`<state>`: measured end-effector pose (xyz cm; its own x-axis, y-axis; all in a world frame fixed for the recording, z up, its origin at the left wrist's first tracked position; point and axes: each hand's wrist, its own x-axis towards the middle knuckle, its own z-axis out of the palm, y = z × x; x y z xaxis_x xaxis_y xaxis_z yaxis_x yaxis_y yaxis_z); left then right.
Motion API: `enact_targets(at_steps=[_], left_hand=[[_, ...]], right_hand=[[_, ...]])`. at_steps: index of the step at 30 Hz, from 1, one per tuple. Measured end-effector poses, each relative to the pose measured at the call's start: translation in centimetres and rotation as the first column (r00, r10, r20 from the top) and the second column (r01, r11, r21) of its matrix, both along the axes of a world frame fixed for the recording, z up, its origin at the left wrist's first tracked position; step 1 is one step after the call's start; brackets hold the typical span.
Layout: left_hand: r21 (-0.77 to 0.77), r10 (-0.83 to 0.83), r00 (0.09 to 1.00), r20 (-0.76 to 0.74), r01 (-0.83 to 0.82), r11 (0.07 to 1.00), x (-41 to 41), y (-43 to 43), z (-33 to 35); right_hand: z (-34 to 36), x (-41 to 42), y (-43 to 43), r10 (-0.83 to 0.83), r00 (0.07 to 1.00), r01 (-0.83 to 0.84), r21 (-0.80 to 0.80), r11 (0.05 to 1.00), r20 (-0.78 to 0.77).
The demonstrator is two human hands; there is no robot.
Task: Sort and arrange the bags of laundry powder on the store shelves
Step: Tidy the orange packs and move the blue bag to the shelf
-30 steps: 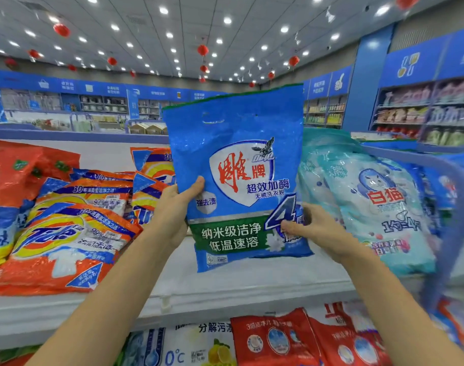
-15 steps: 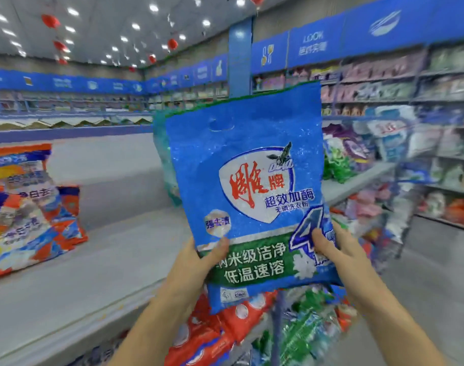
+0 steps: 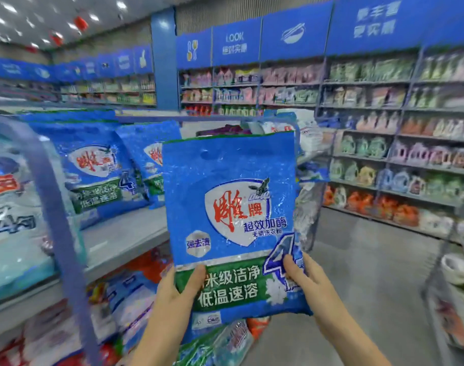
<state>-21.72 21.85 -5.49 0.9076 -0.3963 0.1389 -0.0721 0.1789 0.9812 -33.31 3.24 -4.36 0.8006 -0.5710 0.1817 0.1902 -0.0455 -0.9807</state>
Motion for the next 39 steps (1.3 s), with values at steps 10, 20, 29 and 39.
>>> enact_targets(at_steps=[10,20,29,39], left_hand=[[-0.002,0.201,0.980,-0.007,-0.201,0.980,5.3,-6.4,2.1],[-0.053,0.437,0.899,0.023,-0.436,0.898,13.3,-3.0,5.4],[-0.053,0.652,0.756,-0.060,-0.655,0.754,20.2,1.6,7.8],[0.018,0.786,0.608,-0.113,-0.790,0.613,23.5,2.0,6.0]], right_hand=[[1.4,10.7,-8.8,0.286,0.958,-0.286,-0.060,0.956,-0.006],[4.5,24.1,-6.3,0.474,0.879,-0.463,-0.142,0.875,0.049],[7.0,35.4,-0.2,0.609,0.792,-0.604,-0.168,0.779,-0.027],[5.3,40.9,2.2,0.715,0.667,-0.742,-0.100,0.663,-0.207]])
